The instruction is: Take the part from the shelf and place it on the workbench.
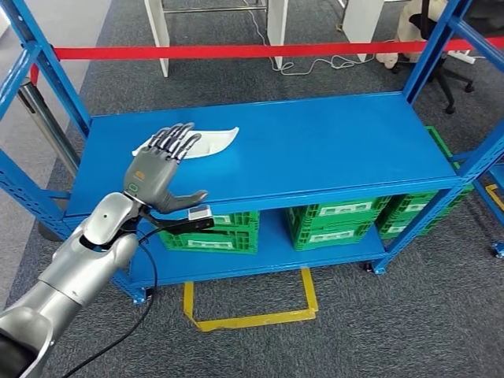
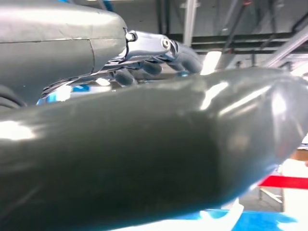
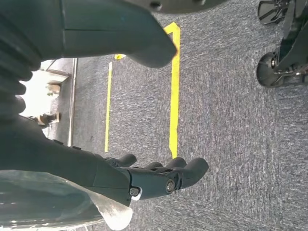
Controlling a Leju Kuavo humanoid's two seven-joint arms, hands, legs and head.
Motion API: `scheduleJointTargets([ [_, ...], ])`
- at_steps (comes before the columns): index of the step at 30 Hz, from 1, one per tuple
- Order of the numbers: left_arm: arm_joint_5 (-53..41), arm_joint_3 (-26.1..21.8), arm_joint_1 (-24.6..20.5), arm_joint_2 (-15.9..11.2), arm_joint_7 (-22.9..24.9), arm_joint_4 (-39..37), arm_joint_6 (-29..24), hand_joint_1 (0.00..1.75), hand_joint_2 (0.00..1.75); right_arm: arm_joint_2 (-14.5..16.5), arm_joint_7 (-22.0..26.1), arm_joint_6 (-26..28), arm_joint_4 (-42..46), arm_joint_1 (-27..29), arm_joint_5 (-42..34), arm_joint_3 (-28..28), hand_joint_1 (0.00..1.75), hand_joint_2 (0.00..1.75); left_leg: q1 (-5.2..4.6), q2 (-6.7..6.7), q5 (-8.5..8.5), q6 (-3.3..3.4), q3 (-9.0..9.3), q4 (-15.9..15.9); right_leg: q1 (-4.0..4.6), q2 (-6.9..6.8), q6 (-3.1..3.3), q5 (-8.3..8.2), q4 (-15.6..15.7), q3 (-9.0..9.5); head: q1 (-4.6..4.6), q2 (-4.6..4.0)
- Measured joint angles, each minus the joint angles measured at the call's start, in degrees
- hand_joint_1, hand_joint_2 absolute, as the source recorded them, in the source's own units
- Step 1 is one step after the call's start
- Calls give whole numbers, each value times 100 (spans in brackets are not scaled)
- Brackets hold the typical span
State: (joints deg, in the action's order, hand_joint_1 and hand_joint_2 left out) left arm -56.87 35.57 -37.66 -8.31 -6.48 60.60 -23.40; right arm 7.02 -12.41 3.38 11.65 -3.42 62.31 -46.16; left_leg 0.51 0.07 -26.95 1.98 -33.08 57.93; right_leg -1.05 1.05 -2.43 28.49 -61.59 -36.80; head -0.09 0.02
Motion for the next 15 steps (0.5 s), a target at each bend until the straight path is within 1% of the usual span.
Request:
scheduleJointTargets([
  [2, -14, 13, -20, 30, 26, -31, 72, 0, 0, -1, 68, 22, 0, -7, -2, -1, 0, 175, -6, 15, 16, 34, -14, -1, -4, -44, -36, 358, -733, -331, 22, 0],
  [3, -18, 23, -20, 40, 31, -50, 97, 0, 0, -2, 87, 25, 0, -10, -2, -1, 0, 175, -10, 22, 18, 37, -19, 2, -5, -50, -51, 478, -1078, -487, 25, 0],
  [4, -23, 34, -19, 49, 32, -69, 113, 0, 0, -2, 95, 25, 0, -9, -2, -1, 0, 131, -14, 29, 19, 39, -21, 6, -5, -52, -61, 499, -1255, -565, 25, 0],
  [5, -27, 44, -21, 62, 32, -88, 130, 0, 0, -3, 104, 26, 0, -8, -3, -1, 0, 87, -16, 33, 18, 37, -21, 10, -5, -55, -65, 404, -1192, -529, 27, 0],
  [6, -28, 51, -26, 77, 32, -103, 150, 0, 0, -4, 110, 28, 0, -8, -3, -2, 0, 44, -17, 35, 16, 34, -19, 16, -5, -61, -60, 228, -920, -390, 27, 0],
  [7, -27, 57, -35, 96, 31, -116, 175, 0, 0, -8, 117, 33, 0, -12, -4, -2, 0, 0, -17, 35, 10, 25, -18, 24, -4, -75, -46, 38, -506, -184, 28, 0],
  [8, -24, 63, -48, 113, 30, -128, 198, 0, 0, -10, 123, 37, 0, -22, -4, -3, 0, 0, -30, 35, 1, 9, -25, 38, 6, -89, -26, -92, -110, 32, 30, 0],
  [9, -18, 70, -60, 126, 29, -140, 218, 0, 0, -13, 127, 41, 0, -34, -4, -4, 0, 0, -40, 34, -3, -13, -37, 50, 14, -101, -2, -156, 168, 182, 26, 0],
  [10, -12, 81, -68, 138, 28, -153, 234, 0, 0, -14, 129, 43, 0, -43, -5, -4, 0, 0, -51, 35, -3, -37, -48, 58, 24, -106, 22, -164, 319, 266, 23, 0],
  [11, -8, 93, -72, 147, 27, -166, 246, 0, 0, -14, 125, 42, 0, -47, -7, -5, 0, 0, -59, 37, 2, -62, -56, 57, 35, -100, 46, -145, 344, 292, 21, 0],
  [13, -1, 117, -77, 167, 26, -190, 271, 0, 0, -14, 99, 32, 0, -41, -14, -9, 0, 0, -50, 39, -11, -116, -55, 64, 21, -88, 105, -164, 367, 293, 20, 0],
  [14, 6, 126, -86, 174, 26, -200, 288, 0, 0, -15, 76, 23, 0, -38, -15, -12, 0, 0, -43, 37, -75, -149, -87, 144, 9, -89, 140, -173, 383, 301, 13, 0],
  [15, 14, 133, -96, 177, 25, -210, 303, 0, 0, -15, 53, 14, 0, -40, -15, -16, 0, 0, -35, 31, -200, -183, -170, 340, -4, -92, 171, -183, 400, 310, 7, 0],
])
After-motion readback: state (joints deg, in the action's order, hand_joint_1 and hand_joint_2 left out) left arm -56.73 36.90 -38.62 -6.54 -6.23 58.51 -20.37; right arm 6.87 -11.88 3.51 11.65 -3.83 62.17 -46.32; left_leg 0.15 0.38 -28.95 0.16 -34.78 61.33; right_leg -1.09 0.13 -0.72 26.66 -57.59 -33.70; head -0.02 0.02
